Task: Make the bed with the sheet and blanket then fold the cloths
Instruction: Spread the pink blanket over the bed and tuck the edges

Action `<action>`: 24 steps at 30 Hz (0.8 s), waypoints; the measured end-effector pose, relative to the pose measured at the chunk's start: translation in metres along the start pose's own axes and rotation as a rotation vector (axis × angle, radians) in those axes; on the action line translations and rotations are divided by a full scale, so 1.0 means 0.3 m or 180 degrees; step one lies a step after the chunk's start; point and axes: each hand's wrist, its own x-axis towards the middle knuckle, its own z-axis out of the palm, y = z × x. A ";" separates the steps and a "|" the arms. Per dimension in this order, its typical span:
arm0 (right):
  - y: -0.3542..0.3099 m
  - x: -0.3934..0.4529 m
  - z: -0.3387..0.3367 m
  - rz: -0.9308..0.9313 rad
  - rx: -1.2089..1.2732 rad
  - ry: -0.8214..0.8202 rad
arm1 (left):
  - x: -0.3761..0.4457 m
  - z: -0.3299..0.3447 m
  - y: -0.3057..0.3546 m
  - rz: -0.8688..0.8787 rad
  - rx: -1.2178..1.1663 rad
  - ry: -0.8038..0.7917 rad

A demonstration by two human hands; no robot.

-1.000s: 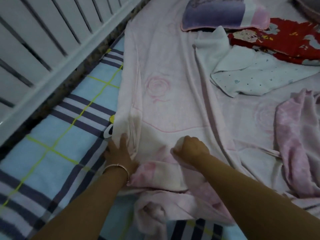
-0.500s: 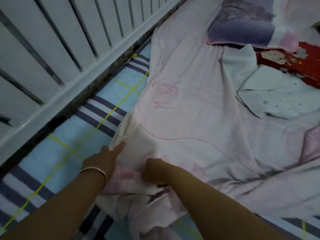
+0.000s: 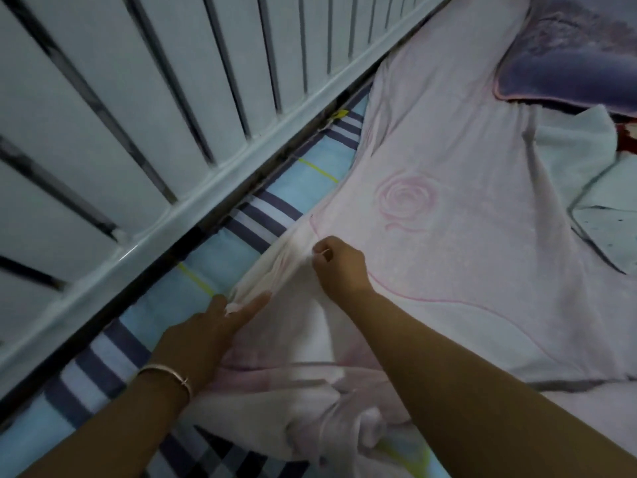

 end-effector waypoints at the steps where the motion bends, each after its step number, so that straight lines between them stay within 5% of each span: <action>1: -0.020 0.013 0.001 -0.0070 0.0059 0.0107 | -0.007 -0.001 -0.014 0.0159 0.0165 0.0009; 6: -0.133 0.112 0.109 -0.0056 0.0347 0.0334 | -0.032 0.008 -0.125 0.0489 0.0652 0.0290; 10: -0.170 0.178 0.175 0.0247 -0.0759 -0.0163 | -0.028 0.037 -0.180 0.0891 0.0848 0.0895; 18: -0.218 0.270 0.209 0.0333 -0.1355 -0.0852 | -0.016 0.057 -0.226 0.0920 0.1073 0.1361; 24: -0.269 0.265 0.251 -0.0584 -0.0570 -0.0002 | -0.018 0.053 -0.292 0.0119 0.1052 0.1132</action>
